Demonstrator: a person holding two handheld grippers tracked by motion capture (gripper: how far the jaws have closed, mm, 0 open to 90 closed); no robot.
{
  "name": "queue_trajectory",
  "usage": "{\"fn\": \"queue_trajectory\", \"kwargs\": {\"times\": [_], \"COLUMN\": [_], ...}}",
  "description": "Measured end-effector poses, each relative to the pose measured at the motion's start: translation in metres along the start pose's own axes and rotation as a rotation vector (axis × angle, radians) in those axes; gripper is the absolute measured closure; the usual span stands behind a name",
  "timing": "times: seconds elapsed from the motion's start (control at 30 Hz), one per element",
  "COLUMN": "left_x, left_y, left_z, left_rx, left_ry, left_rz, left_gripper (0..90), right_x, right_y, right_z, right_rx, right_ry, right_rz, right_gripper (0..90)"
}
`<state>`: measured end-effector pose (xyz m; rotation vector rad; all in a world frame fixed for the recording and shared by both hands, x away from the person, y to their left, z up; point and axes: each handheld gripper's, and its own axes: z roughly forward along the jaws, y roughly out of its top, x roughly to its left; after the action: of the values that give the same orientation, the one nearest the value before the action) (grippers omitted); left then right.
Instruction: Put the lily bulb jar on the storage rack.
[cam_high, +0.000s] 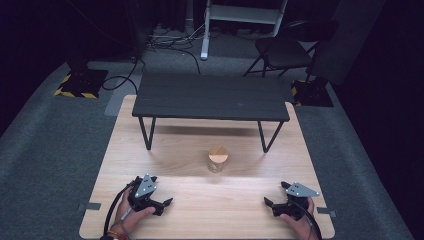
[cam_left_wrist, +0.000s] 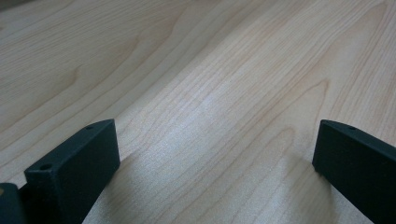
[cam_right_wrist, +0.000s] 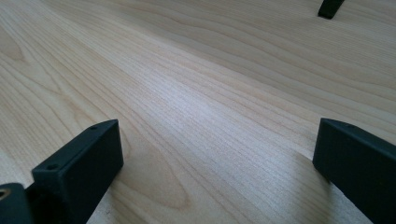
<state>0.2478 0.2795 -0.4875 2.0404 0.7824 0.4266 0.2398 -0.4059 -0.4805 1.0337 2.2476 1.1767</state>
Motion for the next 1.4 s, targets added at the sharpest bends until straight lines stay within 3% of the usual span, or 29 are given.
{"fn": "queue_trajectory", "kwargs": {"times": [0.67,0.9,0.97,1.17,1.4], "left_x": [0.0,0.0,0.0,0.0,0.0], "left_y": [0.0,0.0,0.0,0.0,0.0], "left_z": [0.0,0.0,0.0,0.0,0.0], "left_rx": [0.0,0.0,0.0,0.0,-0.001], "left_ry": [0.0,0.0,0.0,0.0,-0.001], "left_rz": [0.0,-0.001,-0.001,-0.001,-0.001], "left_gripper": [0.5,0.5,0.5,0.5,0.5], "right_x": [0.0,0.0,0.001,0.004,0.011], "right_y": [0.0,0.009,0.011,0.051,0.11], "right_z": [0.0,0.003,0.003,0.016,0.05], "right_rx": [0.002,0.026,0.011,-0.029,-0.037], "right_ry": [0.002,0.001,0.005,0.109,0.223], "right_rz": [-0.001,-0.003,0.006,-0.111,-0.194], "right_gripper": [0.8,0.2,0.3,0.3,0.3]}}
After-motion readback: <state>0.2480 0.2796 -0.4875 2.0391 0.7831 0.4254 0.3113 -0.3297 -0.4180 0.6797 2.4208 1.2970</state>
